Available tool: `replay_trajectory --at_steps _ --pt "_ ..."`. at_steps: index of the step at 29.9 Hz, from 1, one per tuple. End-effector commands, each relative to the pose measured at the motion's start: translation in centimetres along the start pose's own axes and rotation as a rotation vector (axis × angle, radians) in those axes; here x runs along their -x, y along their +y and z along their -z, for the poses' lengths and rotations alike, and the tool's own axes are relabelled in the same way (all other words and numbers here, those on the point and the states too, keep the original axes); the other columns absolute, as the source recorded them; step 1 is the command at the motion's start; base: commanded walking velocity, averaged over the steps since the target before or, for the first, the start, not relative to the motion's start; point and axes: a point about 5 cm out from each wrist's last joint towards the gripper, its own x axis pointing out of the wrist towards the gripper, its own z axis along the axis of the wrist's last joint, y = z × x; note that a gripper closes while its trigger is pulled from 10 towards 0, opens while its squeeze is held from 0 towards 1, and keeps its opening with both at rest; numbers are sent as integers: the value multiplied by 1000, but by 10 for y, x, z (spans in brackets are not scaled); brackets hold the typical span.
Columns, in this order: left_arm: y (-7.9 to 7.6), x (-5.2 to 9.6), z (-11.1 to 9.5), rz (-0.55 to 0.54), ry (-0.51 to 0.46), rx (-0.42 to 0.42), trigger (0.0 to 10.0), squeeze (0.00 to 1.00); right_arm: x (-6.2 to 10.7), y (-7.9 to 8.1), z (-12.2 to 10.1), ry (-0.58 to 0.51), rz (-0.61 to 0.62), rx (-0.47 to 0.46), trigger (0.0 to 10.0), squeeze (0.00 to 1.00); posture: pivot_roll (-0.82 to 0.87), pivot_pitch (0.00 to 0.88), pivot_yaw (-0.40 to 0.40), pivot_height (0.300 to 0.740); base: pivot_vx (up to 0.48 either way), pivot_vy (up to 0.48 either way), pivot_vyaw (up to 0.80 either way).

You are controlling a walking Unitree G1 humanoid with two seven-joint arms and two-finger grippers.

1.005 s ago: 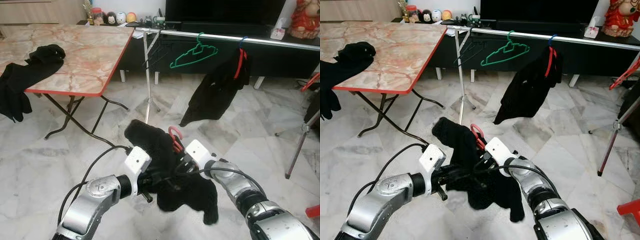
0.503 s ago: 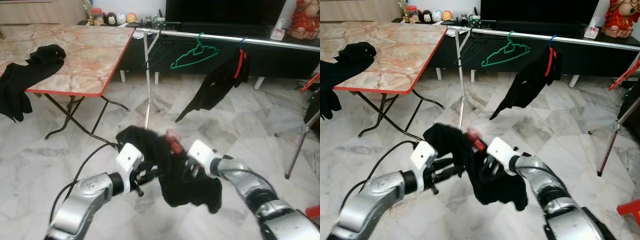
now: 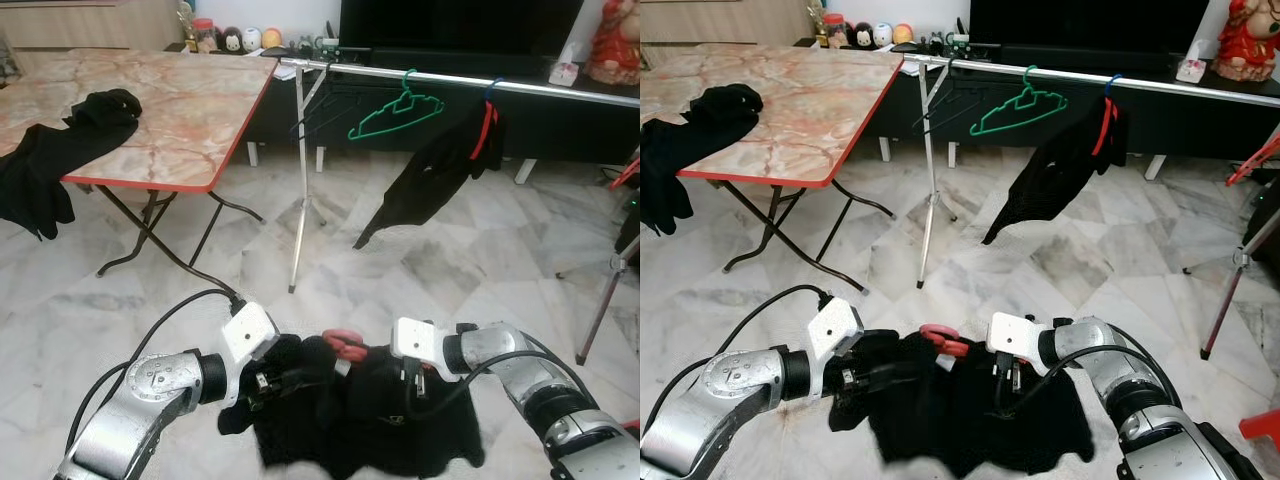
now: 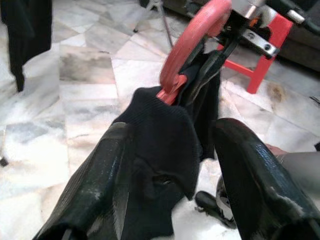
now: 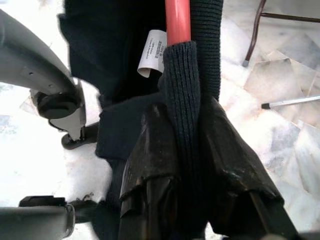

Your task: Hang hanger

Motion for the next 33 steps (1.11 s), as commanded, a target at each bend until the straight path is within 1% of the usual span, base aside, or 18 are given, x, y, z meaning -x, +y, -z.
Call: replay_trajectory --at_steps 1,3,4,7,10,13,17,20,24,28,33 --pt "-1 -1 0 19 10 -41 10000 0 5 -8 -11 -42 14 45 0 0 -109 0 15 732 0 0 0" --pt "1 -2 2 11 14 -57 10000 0 6 -8 -11 -47 1 48 0 0 -110 0 16 732 0 0 0" --pt "1 -1 5 21 29 -84 10000 0 7 -7 -12 -55 -15 51 0 0 -110 0 16 732 0 0 0" --pt "4 -1 10 10 42 -101 10000 0 8 -6 -15 -77 -42 54 0 0 -110 0 15 732 0 0 0" --pt "4 -4 11 12 52 -134 10000 0 8 -6 -16 -87 -52 58 0 0 -110 0 15 732 0 0 0" --pt "5 -5 12 15 51 -146 10000 0 8 -6 -17 -91 -61 61 0 0 -110 0 15 732 0 0 0" --pt "7 -13 11 16 44 -169 10000 0 7 -6 -21 -106 -91 64 0 0 -110 0 15 732 0 0 0" --pt "8 -14 12 17 41 -175 10000 0 8 -6 -22 -109 -97 64 0 0 -110 0 15 732 0 0 0" --pt "6 -21 13 56 42 -195 10000 0 7 -5 -27 -133 -126 77 0 0 -117 0 16 732 0 0 0" --pt "5 -21 16 80 56 -190 10000 0 7 -5 -30 -145 -133 84 0 0 -117 0 17 732 0 0 0" --pt "6 -22 20 81 62 -185 10000 0 7 -6 -34 -157 -139 91 0 0 -119 0 17 732 0 0 0"
